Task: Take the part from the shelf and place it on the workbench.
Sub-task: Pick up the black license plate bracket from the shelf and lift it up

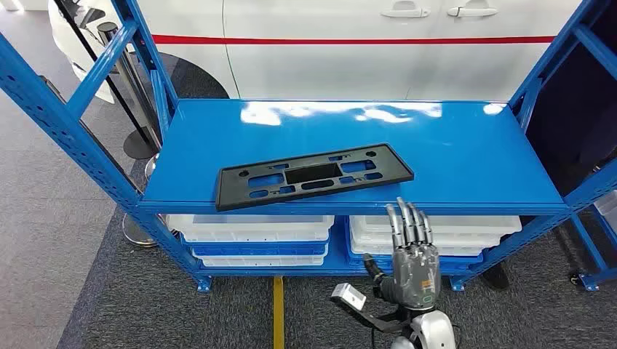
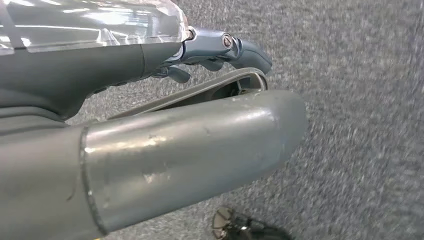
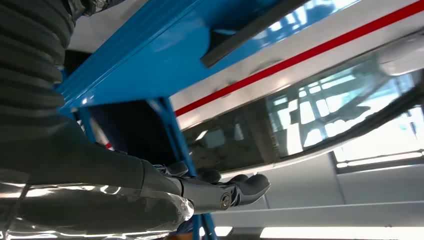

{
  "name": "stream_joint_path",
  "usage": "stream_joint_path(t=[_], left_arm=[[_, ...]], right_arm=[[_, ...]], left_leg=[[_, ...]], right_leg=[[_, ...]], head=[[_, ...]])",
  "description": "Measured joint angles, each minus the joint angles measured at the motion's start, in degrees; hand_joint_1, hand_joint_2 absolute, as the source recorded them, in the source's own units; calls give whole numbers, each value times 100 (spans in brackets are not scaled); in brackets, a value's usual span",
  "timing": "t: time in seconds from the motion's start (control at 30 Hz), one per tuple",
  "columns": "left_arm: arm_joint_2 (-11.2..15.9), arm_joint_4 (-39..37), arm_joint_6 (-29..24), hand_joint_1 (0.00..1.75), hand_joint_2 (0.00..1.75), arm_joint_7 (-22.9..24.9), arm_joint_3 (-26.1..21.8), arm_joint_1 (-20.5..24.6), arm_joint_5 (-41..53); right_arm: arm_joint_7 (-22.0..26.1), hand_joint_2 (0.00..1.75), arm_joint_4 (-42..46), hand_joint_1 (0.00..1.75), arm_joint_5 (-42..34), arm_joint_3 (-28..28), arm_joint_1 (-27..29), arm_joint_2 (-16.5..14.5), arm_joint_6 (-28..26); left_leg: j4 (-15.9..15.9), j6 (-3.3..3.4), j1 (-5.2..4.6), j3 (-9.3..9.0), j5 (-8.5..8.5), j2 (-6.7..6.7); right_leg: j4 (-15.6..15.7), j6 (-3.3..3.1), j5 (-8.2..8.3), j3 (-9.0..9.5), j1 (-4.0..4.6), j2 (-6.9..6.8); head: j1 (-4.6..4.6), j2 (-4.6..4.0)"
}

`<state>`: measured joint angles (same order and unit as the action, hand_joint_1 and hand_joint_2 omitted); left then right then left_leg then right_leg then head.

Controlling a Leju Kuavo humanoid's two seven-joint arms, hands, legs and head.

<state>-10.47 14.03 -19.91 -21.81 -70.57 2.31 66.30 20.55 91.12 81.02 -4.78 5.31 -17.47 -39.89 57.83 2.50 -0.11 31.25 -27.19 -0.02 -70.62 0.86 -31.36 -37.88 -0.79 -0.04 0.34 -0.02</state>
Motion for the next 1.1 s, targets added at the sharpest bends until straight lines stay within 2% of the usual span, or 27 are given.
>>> stream_joint_path(t=[0.13, 0.2, 0.27, 0.33, 0.4, 0.43, 0.47, 0.5, 0.53, 0.6, 0.63, 0.67, 0.77, 0.8, 0.87, 0.93, 0.97, 1.0, 1.03, 1.07, 1.1], left_arm=[[8, -6, 44, 0, 0, 2, 41, 18, 37], [23, -9, 84, 0, 0, 5, 50, 25, 48], [55, -10, 200, 0, 0, 34, 63, 27, 61], [87, -14, 372, 0, 0, 83, 78, 28, 86], [104, -19, 490, 0, 0, 107, 90, 27, 106], [109, -21, 519, 0, 0, 107, 96, 26, 110], [120, -22, 539, 0, 0, 105, 104, 23, 113], [133, -24, 560, 0, 0, 99, 113, 21, 115], [147, -24, 576, 0, 0, 92, 122, 20, 120], [171, -27, 609, 0, 0, 76, 137, 26, 138], [177, -29, 624, 0, 0, 73, 141, 32, 147], [179, -31, 638, 0, 0, 74, 144, 38, 155], [184, -33, 660, 0, 0, 86, 149, 40, 165], [185, -33, 662, 0, 0, 88, 151, 39, 167], [190, -33, 664, 0, 0, 91, 155, 40, 170], [197, -33, 664, 0, 0, 99, 156, 40, 173], [198, -33, 664, 0, 0, 103, 156, 40, 174], [199, -33, 664, 0, 0, 105, 156, 40, 176], [199, -33, 664, 0, 0, 105, 157, 39, 180], [198, -33, 663, 0, 0, 105, 159, 39, 185], [194, -36, 661, 0, 0, 105, 160, 39, 190]], right_arm=[[-7, 175, -10, 0, 96, -306, -63, -61, -3], [-68, 175, -16, 0, 177, -432, -78, -101, -9], [-183, 175, -21, 0, 311, -496, -85, -137, -13], [-291, 175, -37, 0, 426, -520, -100, -172, -13], [-361, 175, -68, 0, 464, -531, -111, -189, -13], [-375, 175, -86, 0, 464, -536, -112, -189, -13], [-380, 175, -103, 0, 452, -540, -113, -190, -13], [-369, 175, -120, 0, 419, -541, -114, -192, -13], [-350, 175, -136, 0, 373, -542, -115, -195, -13], [-291, 175, -167, 0, 238, -525, -116, -204, -13], [-266, 175, -181, 0, 174, -502, -117, -207, -13], [-244, 175, -196, 0, 116, -470, -117, -208, -13], [-204, 175, -233, 0, 11, -366, -115, -208, -14], [-199, 175, -244, 0, -11, -340, -115, -207, -15], [-192, 175, -261, 0, -56, -291, -110, -203, -15], [-184, 175, -279, 0, -115, -227, -89, -201, -14], [-181, 175, -289, 0, -147, -189, -72, -200, -14], [-180, 175, -297, 0, -176, -145, -56, -200, -13], [-178, 175, -304, 0, -202, -96, -46, -200, -13], [-175, 175, -308, 0, -224, -45, -40, -200, -14], [-172, 175, -310, 0, -237, 9, -40, -198, -14]], left_leg=[[44, -29, -37, 18, -25, -4], [52, -73, -39, 37, -26, -3], [80, -131, -37, 50, -62, -2], [434, -200, -21, 201, -301, -5], [1153, -266, 33, 534, -662, -7], [1472, -295, 62, 689, -770, -6], [1635, -320, 88, 770, -779, -5], [1578, -343, 112, 747, -675, -5], [1293, -363, 134, 610, -478, -3], [488, -382, 152, 226, -134, -7], [219, -362, 146, 98, -61, -14], [90, -332, 133, 42, -57, -22], [45, -191, 111, 27, -41, -31], [26, -139, 113, 19, -23, -29], [3, -58, 114, 11, -4, -22], [8, -14, 83, 14, -13, -21], [10, -1, 64, 9, -21, -23], [15, 9, 45, -1, -31, -28], [19, 13, 26, -18, -45, -34], [23, 14, 10, -39, -61, -39], [27, 5, -7, -52, -80, -41]], right_leg=[[1012, -100, 359, 482, 61, -5], [1125, -115, 379, 505, 84, -9], [1176, -158, 411, 520, 51, -11], [1232, -203, 442, 541, 2, -26], [1238, -218, 447, 539, -5, -44], [1234, -216, 446, 534, -7, -50], [1229, -212, 443, 532, -12, -54], [1219, -202, 436, 533, -24, -55], [1206, -184, 425, 538, -42, -54], [1169, -114, 389, 549, -63, -50], [1157, -72, 379, 550, -63, -47], [1154, -29, 376, 550, -54, -44], [1173, 85, 383, 561, -62, -35], [1096, 109, 321, 530, -70, -31], [606, 122, 29, 301, -70, -23], [-149, 114, -287, -87, -56, -20], [-373, 105, -318, -213, -49, -19], [-395, 87, -238, -245, -44, -19], [-175, 55, -55, -157, -32, -18], [195, 6, 173, 5, -13, -16], [561, -54, 332, 178, 11, -16]], head=[[-2, 1], [-2, 2], [-2, 1], [-5, 1], [-7, 1], [-7, 1], [-7, 1], [-8, 1], [-8, 2], [-8, 1], [-5, 1], [-5, 1], [-4, 1], [-3, 1], [-3, 2], [-3, 1], [-3, 1], [-4, 1], [-4, 0], [-4, 0], [-5, 0]])
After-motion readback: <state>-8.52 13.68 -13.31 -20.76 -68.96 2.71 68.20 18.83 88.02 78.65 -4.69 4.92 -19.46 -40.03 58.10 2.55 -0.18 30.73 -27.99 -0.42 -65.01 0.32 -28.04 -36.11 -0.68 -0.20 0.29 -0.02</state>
